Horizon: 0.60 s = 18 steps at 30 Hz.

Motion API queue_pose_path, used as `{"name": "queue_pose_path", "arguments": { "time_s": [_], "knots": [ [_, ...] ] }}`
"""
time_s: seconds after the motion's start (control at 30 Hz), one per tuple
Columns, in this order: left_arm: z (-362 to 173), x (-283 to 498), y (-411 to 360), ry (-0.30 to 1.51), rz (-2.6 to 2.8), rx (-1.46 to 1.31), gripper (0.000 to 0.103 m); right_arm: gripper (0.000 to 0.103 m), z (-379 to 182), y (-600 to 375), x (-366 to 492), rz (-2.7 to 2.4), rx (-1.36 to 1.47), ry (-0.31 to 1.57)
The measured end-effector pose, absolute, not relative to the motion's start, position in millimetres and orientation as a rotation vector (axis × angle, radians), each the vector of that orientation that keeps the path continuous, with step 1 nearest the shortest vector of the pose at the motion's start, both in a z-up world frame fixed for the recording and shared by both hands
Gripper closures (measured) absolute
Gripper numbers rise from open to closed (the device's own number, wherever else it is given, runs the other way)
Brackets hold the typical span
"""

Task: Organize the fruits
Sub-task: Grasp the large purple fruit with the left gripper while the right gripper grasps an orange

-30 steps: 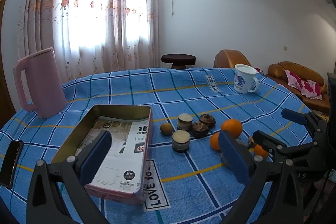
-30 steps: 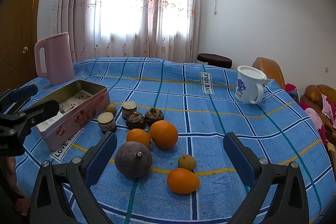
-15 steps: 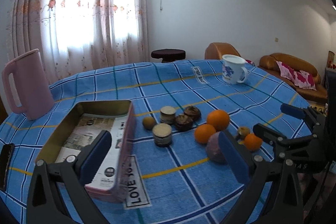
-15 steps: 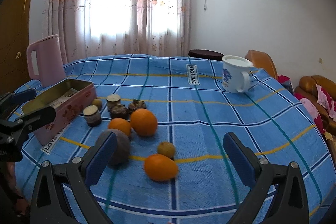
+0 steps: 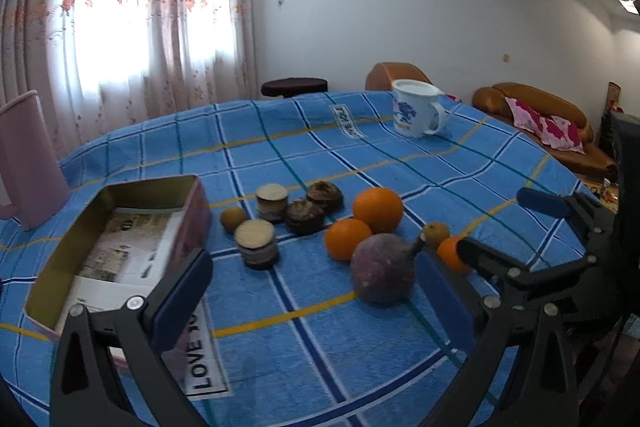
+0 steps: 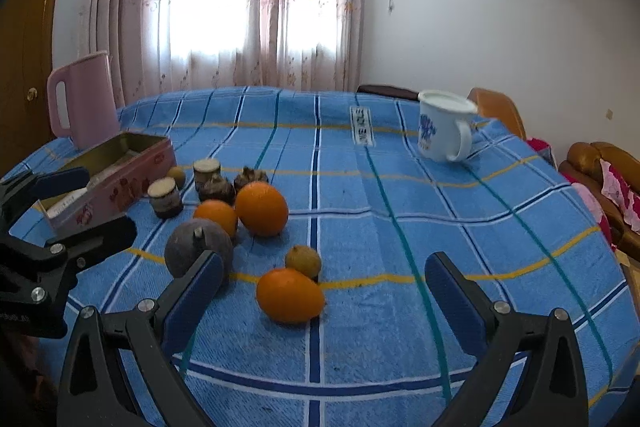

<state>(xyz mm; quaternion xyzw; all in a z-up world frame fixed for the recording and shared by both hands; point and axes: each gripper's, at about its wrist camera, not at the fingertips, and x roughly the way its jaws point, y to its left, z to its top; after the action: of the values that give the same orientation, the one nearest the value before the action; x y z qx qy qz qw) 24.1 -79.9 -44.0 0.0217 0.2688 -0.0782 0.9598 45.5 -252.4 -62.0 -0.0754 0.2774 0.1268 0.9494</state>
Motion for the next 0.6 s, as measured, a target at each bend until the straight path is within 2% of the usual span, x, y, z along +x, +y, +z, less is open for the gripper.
{"name": "queue_pose_path", "arguments": {
  "time_s": [0.03,0.07,0.17,0.27,0.33,0.37,0.6],
  "knots": [
    [-44.6,25.6,-81.3,0.55,-0.167,0.043,0.0,0.003,-64.4,-252.0,46.6,0.264,-0.153,0.577],
    [-45.6,27.1,-82.9,0.559,-0.18,0.04,0.0,0.008,-68.0,-251.7,49.6,0.279,-0.149,0.602],
    [-47.5,31.8,-88.2,0.579,-0.206,0.04,0.0,0.035,-77.0,-251.0,56.6,0.312,-0.142,0.659],
    [-50.5,38.0,-91.2,0.603,-0.223,0.034,0.0,0.039,-78.7,-249.9,57.8,0.342,-0.137,0.674],
    [-52.9,42.6,-93.4,0.626,-0.24,0.026,0.0,0.05,-81.0,-249.5,58.2,0.395,-0.126,0.695],
    [-53.6,44.5,-94.6,0.63,-0.244,0.027,0.0,0.059,-82.2,-251.0,57.6,0.424,-0.103,0.704],
    [-58.4,56.7,-105.5,0.668,-0.277,0.035,0.001,0.059,-79.7,-266.0,47.4,0.4,-0.071,0.667]
  ]
}}
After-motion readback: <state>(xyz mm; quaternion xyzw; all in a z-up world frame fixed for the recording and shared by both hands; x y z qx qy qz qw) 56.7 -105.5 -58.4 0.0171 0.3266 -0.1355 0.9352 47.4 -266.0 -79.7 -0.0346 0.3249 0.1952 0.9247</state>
